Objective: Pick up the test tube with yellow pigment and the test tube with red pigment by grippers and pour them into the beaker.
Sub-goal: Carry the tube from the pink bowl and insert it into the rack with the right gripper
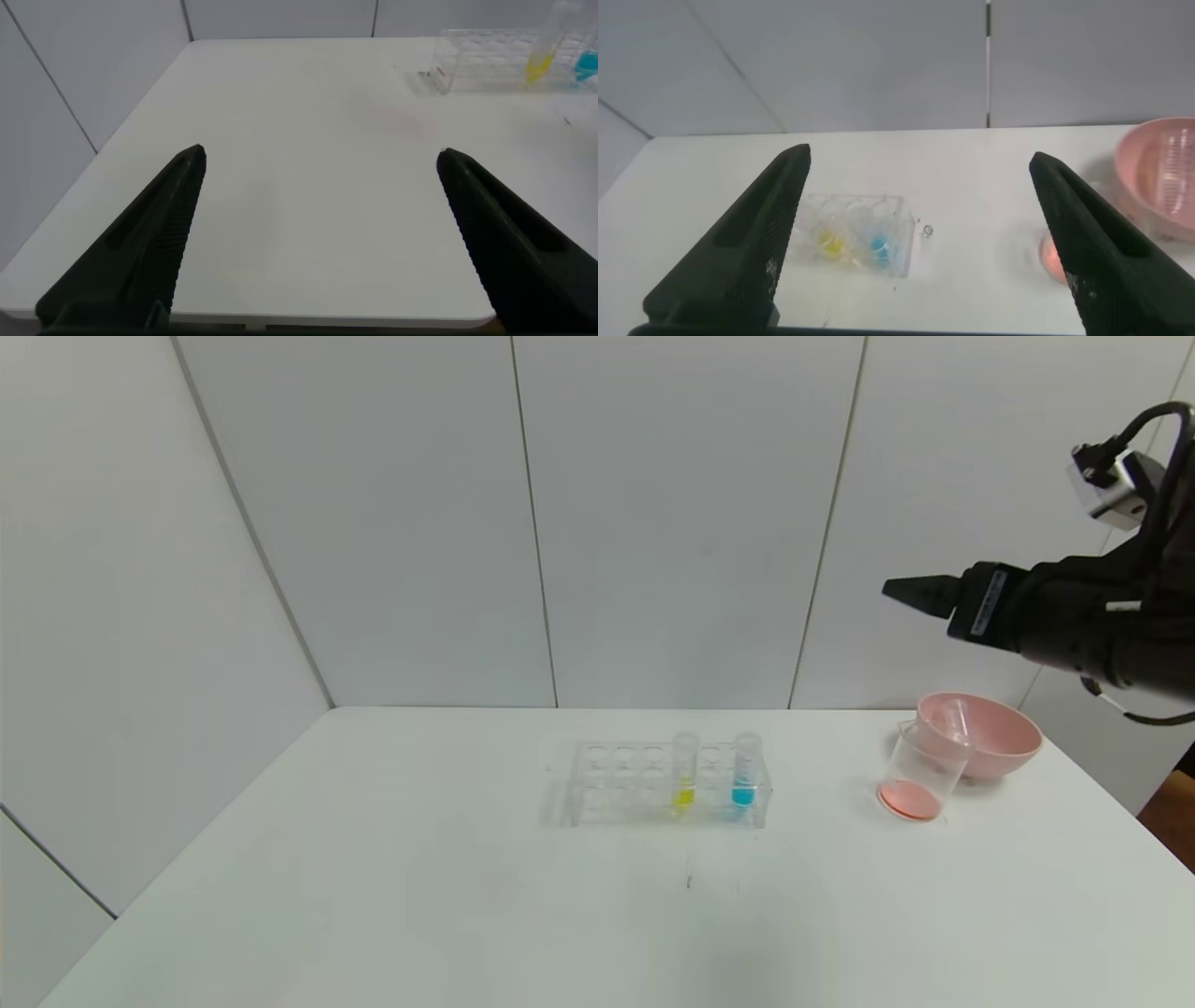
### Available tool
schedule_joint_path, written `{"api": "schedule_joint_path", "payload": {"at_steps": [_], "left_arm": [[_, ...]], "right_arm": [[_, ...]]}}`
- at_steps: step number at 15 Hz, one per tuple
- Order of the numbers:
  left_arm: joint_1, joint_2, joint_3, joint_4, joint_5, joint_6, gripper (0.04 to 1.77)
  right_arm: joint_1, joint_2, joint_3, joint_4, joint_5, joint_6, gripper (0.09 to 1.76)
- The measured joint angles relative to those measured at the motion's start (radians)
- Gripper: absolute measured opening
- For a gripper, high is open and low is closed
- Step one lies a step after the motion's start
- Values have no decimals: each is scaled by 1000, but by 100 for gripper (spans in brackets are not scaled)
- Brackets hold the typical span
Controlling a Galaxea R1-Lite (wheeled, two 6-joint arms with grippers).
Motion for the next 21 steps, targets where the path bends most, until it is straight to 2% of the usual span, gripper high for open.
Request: {"api": "schedule_joint_path", "payload": {"at_steps": [5, 7, 9, 12, 15, 21], "left_arm": [[0, 0, 0, 0, 0, 0, 176], [0, 0, 0, 0, 0, 0, 176], [0, 0, 0, 0, 0, 0, 176], [0, 0, 0, 0, 0, 0, 176], [0, 0, 0, 0, 0, 0, 176], [0, 0, 0, 0, 0, 0, 176]], "right_arm": [[340, -36, 307, -325, -178, -53, 169], [426, -1, 383, -428, -233, -66, 170], [477, 66, 417, -499, -286, -70, 170], [522, 194, 428, -590, -316, -71, 170], [523, 325, 402, -659, -320, -65, 170], [471, 543, 233, -691, -320, -61, 170]]}}
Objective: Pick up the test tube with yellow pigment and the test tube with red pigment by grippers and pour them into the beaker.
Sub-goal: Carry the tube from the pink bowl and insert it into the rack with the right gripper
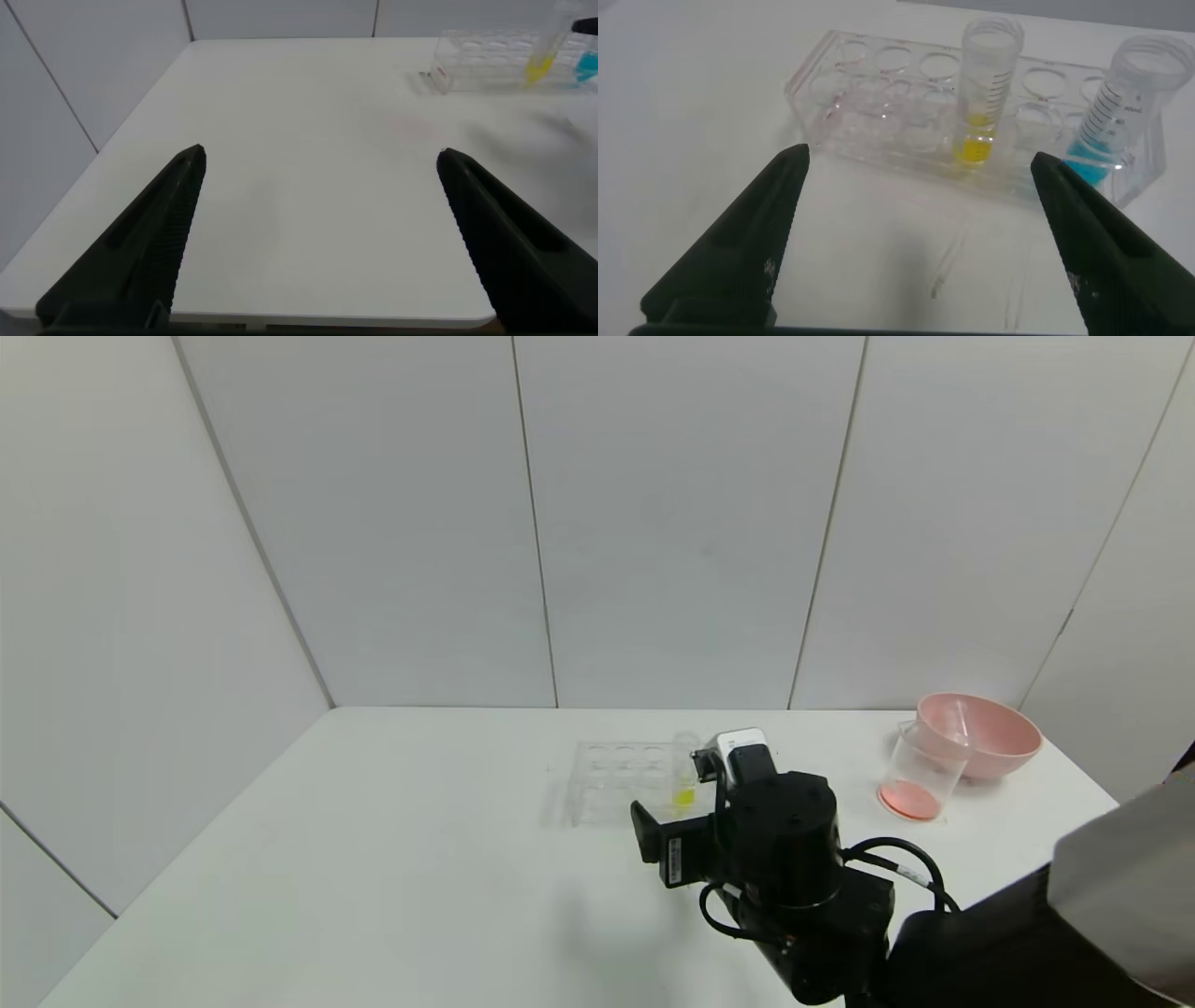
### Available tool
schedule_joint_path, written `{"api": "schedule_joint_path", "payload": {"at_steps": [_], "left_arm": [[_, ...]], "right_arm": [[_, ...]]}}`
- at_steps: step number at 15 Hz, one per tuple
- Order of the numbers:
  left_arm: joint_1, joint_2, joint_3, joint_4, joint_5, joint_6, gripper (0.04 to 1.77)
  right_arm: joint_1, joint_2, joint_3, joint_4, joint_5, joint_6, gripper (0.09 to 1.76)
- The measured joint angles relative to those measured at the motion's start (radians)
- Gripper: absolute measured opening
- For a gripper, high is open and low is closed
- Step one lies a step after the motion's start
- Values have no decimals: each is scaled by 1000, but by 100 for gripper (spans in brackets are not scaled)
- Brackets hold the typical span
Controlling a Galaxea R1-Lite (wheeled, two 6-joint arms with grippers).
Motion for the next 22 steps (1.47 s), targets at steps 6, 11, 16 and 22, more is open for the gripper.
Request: {"api": "schedule_joint_path", "payload": {"at_steps": [6, 11, 16, 22], "left_arm": [[0, 0, 0, 0, 0, 0, 176], [0, 0, 0, 0, 0, 0, 176], [0, 0, 0, 0, 0, 0, 176], [0, 0, 0, 0, 0, 0, 176]], "right_arm": [[-70, 131, -167, 12, 7, -4, 170], [-94, 193, -256, 66, 6, -5, 170], [-99, 223, -297, 86, 9, -5, 132], [-105, 234, -315, 94, 2, -5, 52]]}}
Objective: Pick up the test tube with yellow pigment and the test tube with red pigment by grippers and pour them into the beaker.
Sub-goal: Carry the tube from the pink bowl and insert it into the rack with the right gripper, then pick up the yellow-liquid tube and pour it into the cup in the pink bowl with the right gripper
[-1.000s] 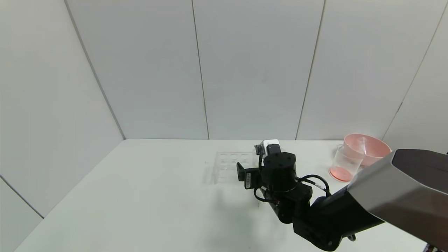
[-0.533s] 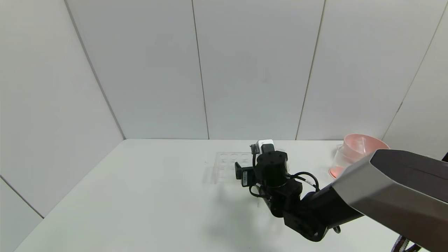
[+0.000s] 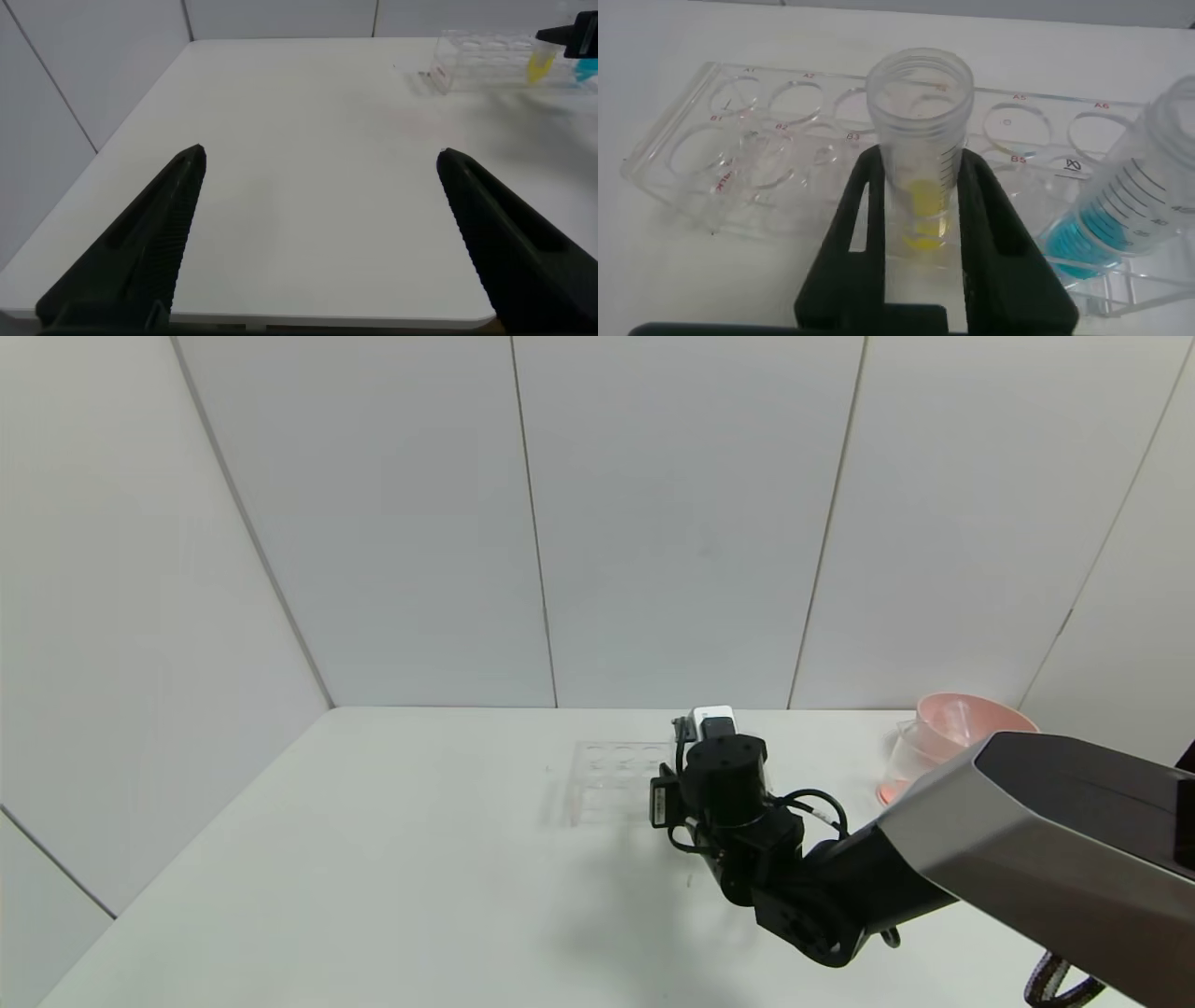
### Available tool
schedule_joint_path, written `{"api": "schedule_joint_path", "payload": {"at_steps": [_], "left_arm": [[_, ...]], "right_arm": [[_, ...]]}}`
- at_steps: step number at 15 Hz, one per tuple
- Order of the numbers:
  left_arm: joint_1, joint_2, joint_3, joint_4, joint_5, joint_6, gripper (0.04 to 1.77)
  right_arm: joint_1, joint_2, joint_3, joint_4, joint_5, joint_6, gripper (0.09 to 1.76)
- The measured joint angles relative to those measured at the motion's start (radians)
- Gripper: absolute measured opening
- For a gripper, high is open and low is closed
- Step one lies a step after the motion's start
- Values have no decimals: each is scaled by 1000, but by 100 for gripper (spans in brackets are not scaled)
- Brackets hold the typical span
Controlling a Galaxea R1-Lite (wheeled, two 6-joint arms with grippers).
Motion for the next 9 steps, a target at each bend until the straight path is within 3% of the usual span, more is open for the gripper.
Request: {"api": "schedule_joint_path", "payload": {"at_steps": [9], "left_arm": [[0, 0, 0, 0, 0, 0, 176]], "right_arm": [[3, -11, -7, -4, 5, -4, 52]]}}
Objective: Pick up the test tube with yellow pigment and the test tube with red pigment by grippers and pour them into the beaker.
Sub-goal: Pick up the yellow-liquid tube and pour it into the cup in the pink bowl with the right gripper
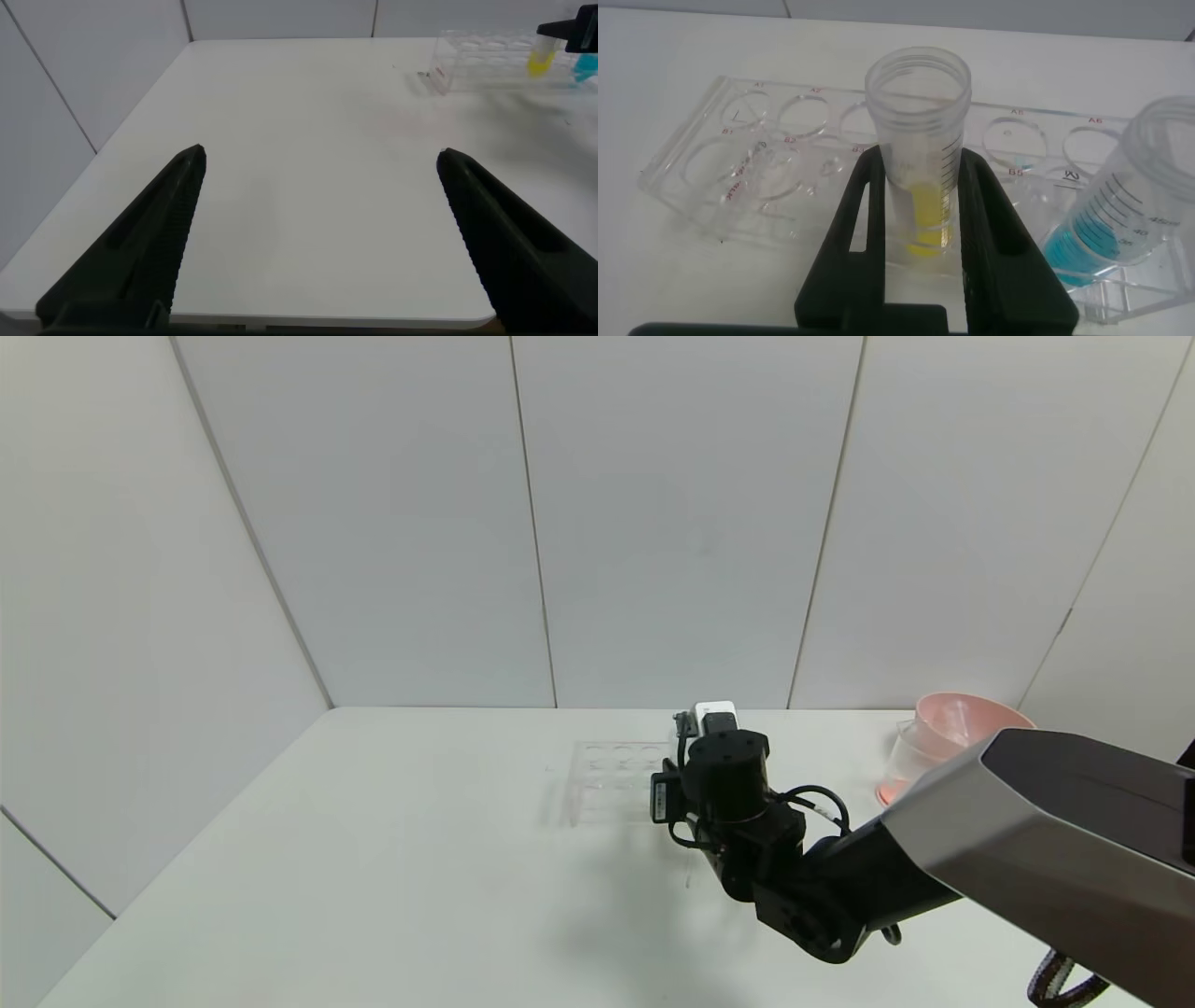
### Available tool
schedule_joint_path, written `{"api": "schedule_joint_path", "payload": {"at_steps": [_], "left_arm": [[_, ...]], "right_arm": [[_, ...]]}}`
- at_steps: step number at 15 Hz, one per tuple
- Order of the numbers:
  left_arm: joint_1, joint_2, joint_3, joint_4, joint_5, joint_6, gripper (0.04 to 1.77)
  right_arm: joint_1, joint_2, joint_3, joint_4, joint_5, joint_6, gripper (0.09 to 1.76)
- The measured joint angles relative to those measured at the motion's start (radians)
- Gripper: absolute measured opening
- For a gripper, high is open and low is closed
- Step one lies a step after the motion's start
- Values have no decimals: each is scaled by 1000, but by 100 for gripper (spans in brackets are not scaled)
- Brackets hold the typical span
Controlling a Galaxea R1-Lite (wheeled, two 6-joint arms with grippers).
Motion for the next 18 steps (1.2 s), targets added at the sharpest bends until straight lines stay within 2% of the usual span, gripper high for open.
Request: {"api": "schedule_joint_path", "payload": {"at_steps": [13, 15, 18], "left_arm": [[0, 0, 0, 0, 0, 0, 176], [0, 0, 0, 0, 0, 0, 176], [0, 0, 0, 0, 0, 0, 176]], "right_arm": [[-44, -134, -62, 4, 7, -37, 52], [-78, -174, -73, 29, 14, -62, 52], [-177, -256, -67, 67, 56, -79, 52]]}}
